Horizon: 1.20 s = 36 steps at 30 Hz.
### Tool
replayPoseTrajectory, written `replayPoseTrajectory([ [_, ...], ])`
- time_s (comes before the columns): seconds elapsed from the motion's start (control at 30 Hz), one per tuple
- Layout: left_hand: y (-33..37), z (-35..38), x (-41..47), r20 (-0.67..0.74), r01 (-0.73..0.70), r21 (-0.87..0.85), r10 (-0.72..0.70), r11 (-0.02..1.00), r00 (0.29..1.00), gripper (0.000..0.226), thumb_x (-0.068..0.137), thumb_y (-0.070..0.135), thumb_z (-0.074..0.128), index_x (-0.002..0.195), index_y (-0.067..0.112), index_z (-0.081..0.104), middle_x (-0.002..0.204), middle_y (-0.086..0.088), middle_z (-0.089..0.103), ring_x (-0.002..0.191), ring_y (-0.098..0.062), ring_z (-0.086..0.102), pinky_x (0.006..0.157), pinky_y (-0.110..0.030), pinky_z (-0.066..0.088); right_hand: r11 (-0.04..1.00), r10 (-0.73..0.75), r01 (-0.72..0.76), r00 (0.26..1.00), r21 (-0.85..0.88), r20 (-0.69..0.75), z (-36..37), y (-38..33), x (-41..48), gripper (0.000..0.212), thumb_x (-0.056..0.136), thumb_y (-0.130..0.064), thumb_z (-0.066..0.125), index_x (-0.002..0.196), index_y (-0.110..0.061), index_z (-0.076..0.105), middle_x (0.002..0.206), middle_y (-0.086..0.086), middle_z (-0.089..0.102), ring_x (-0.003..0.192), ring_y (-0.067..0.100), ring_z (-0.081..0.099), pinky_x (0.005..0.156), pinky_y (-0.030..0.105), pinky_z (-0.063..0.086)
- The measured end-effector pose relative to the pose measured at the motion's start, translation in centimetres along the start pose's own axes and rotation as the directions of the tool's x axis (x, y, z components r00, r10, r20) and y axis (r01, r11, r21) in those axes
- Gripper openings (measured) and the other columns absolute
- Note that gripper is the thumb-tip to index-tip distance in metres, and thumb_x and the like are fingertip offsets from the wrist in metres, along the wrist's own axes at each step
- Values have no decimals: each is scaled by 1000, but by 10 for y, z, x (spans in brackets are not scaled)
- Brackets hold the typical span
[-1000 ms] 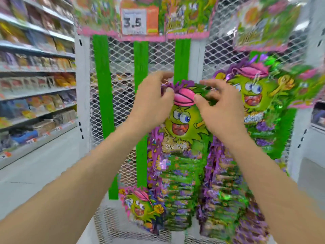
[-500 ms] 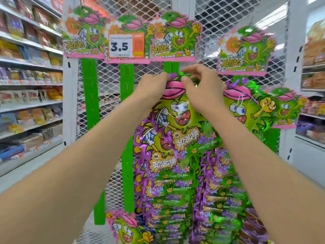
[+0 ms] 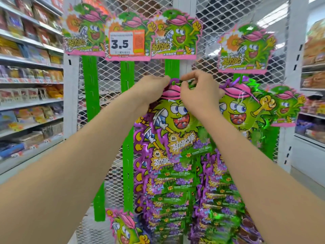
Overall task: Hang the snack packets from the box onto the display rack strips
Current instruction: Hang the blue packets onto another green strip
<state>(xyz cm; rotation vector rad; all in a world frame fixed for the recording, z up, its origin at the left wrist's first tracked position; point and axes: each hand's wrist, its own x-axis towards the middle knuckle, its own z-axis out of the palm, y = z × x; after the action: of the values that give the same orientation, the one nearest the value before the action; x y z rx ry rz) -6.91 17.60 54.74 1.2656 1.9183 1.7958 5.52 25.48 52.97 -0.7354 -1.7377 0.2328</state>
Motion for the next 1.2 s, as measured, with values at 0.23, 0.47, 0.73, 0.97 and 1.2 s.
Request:
replayPoseTrajectory([
  [0.23, -15, 1, -13, -116, -347, 548, 480, 761, 869, 31, 101, 36, 67, 124, 16, 69, 112, -5, 75, 106, -28, 68, 96, -44, 54, 987, -118, 123, 991, 102, -59, 10, 19, -19, 23, 97, -32, 68, 118, -23, 67, 108, -6, 71, 100, 20, 65, 97, 43, 48],
  [0.47, -21, 0, -6, -179, -326, 413, 427, 850, 886, 36, 92, 40, 80, 117, 17, 69, 86, 8, 62, 87, -15, 61, 73, -25, 47, 975, -179, 188, 980, 119, -83, 11, 16, -12, 22, 96, -24, 73, 116, -16, 67, 82, -18, 55, 77, 10, 56, 78, 28, 41],
  [0.73, -39, 11, -15, -126, -420, 652, 637, 631, 761, 39, 96, 34, 74, 128, 16, 62, 111, -1, 70, 110, -30, 65, 99, -48, 49, 992, -111, 110, 994, 69, 1, 16, 31, -17, 30, 95, -31, 75, 120, -17, 67, 101, -6, 64, 99, 20, 61, 90, 31, 43],
  [0.97, -105, -3, -71, 100, -562, 769, 811, 305, 577, 32, 92, 21, 72, 122, 11, 67, 126, -13, 61, 118, -37, 56, 100, -48, 45, 946, -306, 315, 946, 79, -107, 7, 33, -114, 30, 82, 0, 63, 109, -9, 70, 104, 6, 64, 99, 21, 61, 89, 28, 48],
  [1.2, -246, -20, -199, 588, -614, 503, 279, 608, 759, 4, 92, 23, 65, 96, 24, 67, 88, 8, 69, 83, -17, 64, 77, -38, 53, 982, 187, -118, 443, -150, 877, 35, 109, -317, 16, 83, -23, 66, 69, -18, 71, 60, -4, 66, 59, 15, 62, 58, 31, 49],
])
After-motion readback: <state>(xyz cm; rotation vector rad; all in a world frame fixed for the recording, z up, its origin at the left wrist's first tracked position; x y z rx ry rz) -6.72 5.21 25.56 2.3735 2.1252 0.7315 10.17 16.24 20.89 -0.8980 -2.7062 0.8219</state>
